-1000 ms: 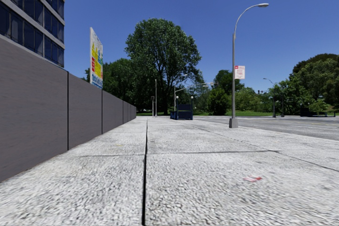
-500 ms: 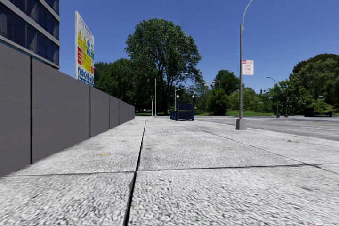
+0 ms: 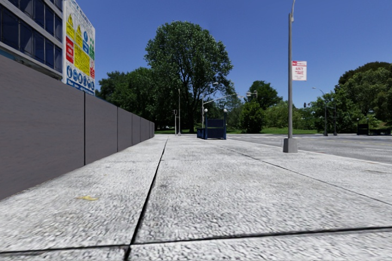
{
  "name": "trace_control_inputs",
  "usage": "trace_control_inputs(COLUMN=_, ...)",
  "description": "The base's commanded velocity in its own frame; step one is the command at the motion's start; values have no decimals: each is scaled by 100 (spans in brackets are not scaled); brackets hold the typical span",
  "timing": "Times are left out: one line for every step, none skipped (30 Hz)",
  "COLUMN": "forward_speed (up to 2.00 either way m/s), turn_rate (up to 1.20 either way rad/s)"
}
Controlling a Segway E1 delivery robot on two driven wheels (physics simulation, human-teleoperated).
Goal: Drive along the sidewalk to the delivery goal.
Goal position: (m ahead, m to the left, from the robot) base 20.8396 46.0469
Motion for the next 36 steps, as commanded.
trace_control_inputs(forward_speed=200, turn_rate=0)
trace_control_inputs(forward_speed=200, turn_rate=0)
trace_control_inputs(forward_speed=200, turn_rate=0)
trace_control_inputs(forward_speed=200, turn_rate=0)
trace_control_inputs(forward_speed=200, turn_rate=0)
trace_control_inputs(forward_speed=200, turn_rate=0)
trace_control_inputs(forward_speed=200, turn_rate=0)
trace_control_inputs(forward_speed=200, turn_rate=0)
trace_control_inputs(forward_speed=200, turn_rate=0)
trace_control_inputs(forward_speed=200, turn_rate=0)
trace_control_inputs(forward_speed=200, turn_rate=0)
trace_control_inputs(forward_speed=200, turn_rate=0)
trace_control_inputs(forward_speed=200, turn_rate=0)
trace_control_inputs(forward_speed=200, turn_rate=0)
trace_control_inputs(forward_speed=200, turn_rate=0)
trace_control_inputs(forward_speed=200, turn_rate=0)
trace_control_inputs(forward_speed=200, turn_rate=0)
trace_control_inputs(forward_speed=200, turn_rate=0)
trace_control_inputs(forward_speed=200, turn_rate=0)
trace_control_inputs(forward_speed=200, turn_rate=0)
trace_control_inputs(forward_speed=200, turn_rate=0)
trace_control_inputs(forward_speed=200, turn_rate=0)
trace_control_inputs(forward_speed=200, turn_rate=0)
trace_control_inputs(forward_speed=200, turn_rate=0)
trace_control_inputs(forward_speed=200, turn_rate=0)
trace_control_inputs(forward_speed=200, turn_rate=0)
trace_control_inputs(forward_speed=200, turn_rate=0)
trace_control_inputs(forward_speed=200, turn_rate=0)
trace_control_inputs(forward_speed=200, turn_rate=0)
trace_control_inputs(forward_speed=200, turn_rate=0)
trace_control_inputs(forward_speed=200, turn_rate=0)
trace_control_inputs(forward_speed=200, turn_rate=0)
trace_control_inputs(forward_speed=200, turn_rate=0)
trace_control_inputs(forward_speed=200, turn_rate=0)
trace_control_inputs(forward_speed=200, turn_rate=0)
trace_control_inputs(forward_speed=200, turn_rate=0)
